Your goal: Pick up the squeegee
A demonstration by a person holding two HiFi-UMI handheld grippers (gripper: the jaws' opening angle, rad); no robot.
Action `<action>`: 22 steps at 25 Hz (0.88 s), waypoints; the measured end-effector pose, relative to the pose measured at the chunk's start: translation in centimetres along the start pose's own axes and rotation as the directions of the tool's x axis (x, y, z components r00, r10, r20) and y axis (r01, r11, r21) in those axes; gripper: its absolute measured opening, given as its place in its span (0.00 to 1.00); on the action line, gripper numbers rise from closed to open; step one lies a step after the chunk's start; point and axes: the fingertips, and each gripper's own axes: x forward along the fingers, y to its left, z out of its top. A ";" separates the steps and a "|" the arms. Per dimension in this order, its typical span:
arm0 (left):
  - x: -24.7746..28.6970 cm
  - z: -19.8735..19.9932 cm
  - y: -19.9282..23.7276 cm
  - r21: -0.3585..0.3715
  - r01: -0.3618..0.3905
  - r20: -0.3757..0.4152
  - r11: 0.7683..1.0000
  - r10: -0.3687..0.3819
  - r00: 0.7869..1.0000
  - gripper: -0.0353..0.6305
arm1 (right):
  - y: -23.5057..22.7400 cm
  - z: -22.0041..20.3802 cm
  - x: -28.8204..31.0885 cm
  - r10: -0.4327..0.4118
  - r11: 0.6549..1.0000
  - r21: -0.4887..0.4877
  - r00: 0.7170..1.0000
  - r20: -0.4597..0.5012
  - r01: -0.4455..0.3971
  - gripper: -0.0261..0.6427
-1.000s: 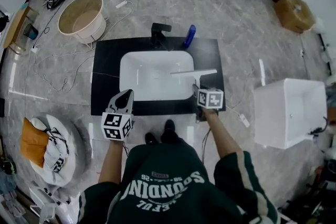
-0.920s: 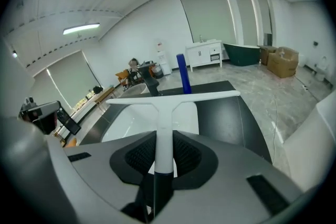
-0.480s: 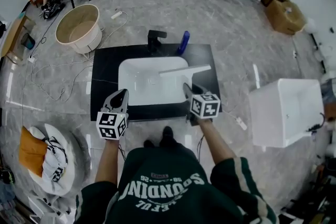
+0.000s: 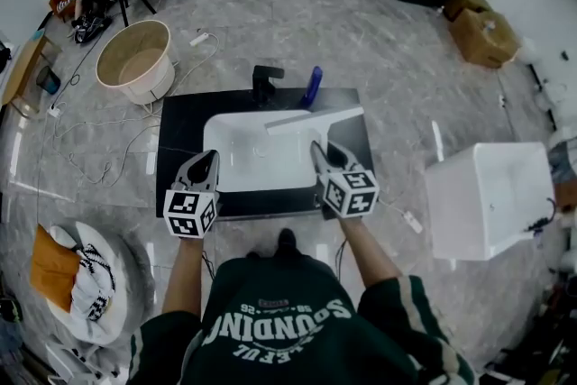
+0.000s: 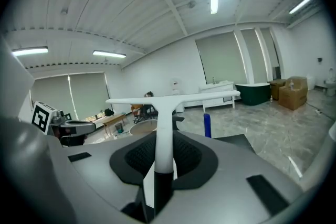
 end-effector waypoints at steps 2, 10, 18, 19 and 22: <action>0.1 0.4 0.0 0.002 -0.001 0.008 1.000 0.001 1.000 0.06 | -0.1 0.3 -0.3 -0.007 1.000 -0.012 1.000 0.027 0.008 0.15; 0.4 1.0 -0.4 0.004 0.006 0.021 1.000 -0.006 1.000 0.06 | -0.5 -0.2 -0.9 -0.023 0.998 -0.064 0.997 0.074 0.027 0.15; 1.0 0.6 -0.9 0.001 0.013 0.012 1.000 -0.013 1.000 0.06 | -1.3 -1.3 -1.0 -0.029 0.999 -0.042 0.998 0.061 0.032 0.14; 1.1 0.6 -0.9 0.000 0.015 0.010 1.000 -0.015 1.000 0.06 | -1.5 -1.3 -1.0 -0.030 0.999 -0.037 0.998 0.059 0.032 0.14; 1.4 0.4 -1.1 -0.002 0.019 0.005 1.000 -0.019 1.000 0.06 | -1.7 -1.6 -0.8 -0.030 0.999 -0.033 0.998 0.049 0.031 0.14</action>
